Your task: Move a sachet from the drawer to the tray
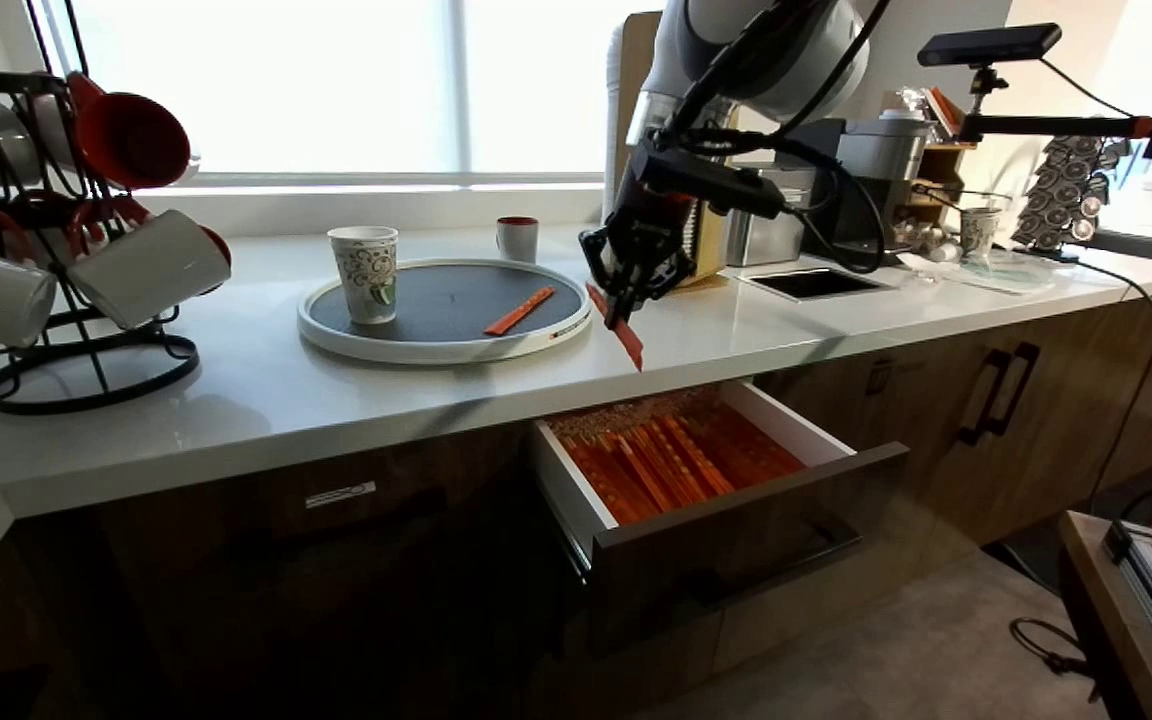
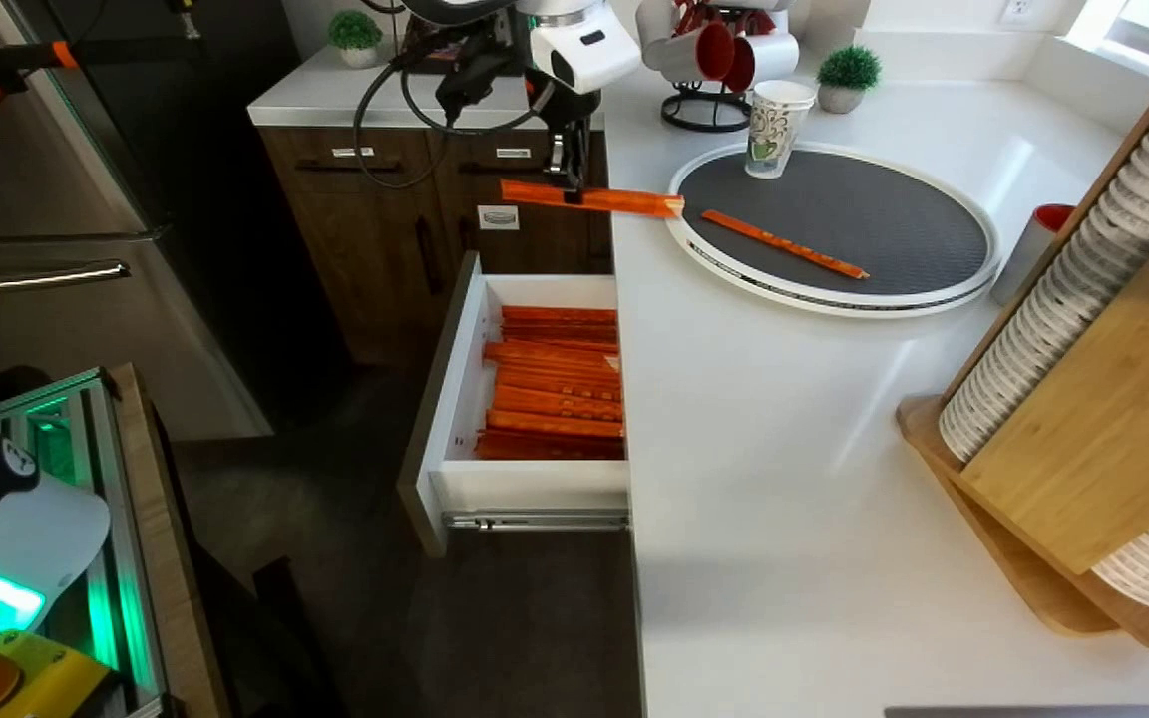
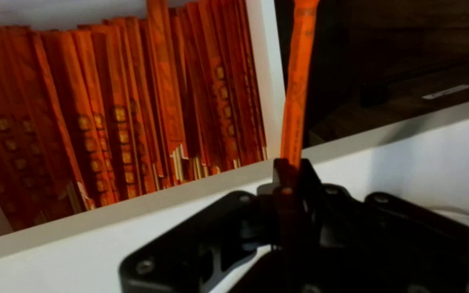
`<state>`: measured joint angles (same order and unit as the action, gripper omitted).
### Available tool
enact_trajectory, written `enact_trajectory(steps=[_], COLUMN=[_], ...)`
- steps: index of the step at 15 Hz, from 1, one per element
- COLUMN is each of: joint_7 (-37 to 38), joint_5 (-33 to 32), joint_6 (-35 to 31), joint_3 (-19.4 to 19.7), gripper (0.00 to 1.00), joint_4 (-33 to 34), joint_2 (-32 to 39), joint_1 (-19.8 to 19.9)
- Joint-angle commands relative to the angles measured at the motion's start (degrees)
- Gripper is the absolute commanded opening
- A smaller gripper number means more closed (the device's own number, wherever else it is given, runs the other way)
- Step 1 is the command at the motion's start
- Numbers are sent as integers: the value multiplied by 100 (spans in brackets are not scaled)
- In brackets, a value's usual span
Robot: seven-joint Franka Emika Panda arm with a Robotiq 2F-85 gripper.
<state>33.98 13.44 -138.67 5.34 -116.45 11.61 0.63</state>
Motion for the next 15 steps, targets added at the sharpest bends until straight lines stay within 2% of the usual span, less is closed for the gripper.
enact_trajectory(steps=[1, 4, 5, 6, 11, 15], joint_7=[6, 2, 2, 173, 1160, 1688], joint_5=[-7, -6, -6, -86, 192, 539], joint_6=[-25, -24, -24, -172, -667, -1560], joint_3=[-38, -33, -30, -2, 39, 7], gripper=[6, 6, 2, 2, 2, 2], joint_4=[38, 38, 38, 137, 1362, 2371], joint_2=[24, 23, 24, 126, 919, 1853], joint_1=[17, 32, 36, 2, -7, 55])
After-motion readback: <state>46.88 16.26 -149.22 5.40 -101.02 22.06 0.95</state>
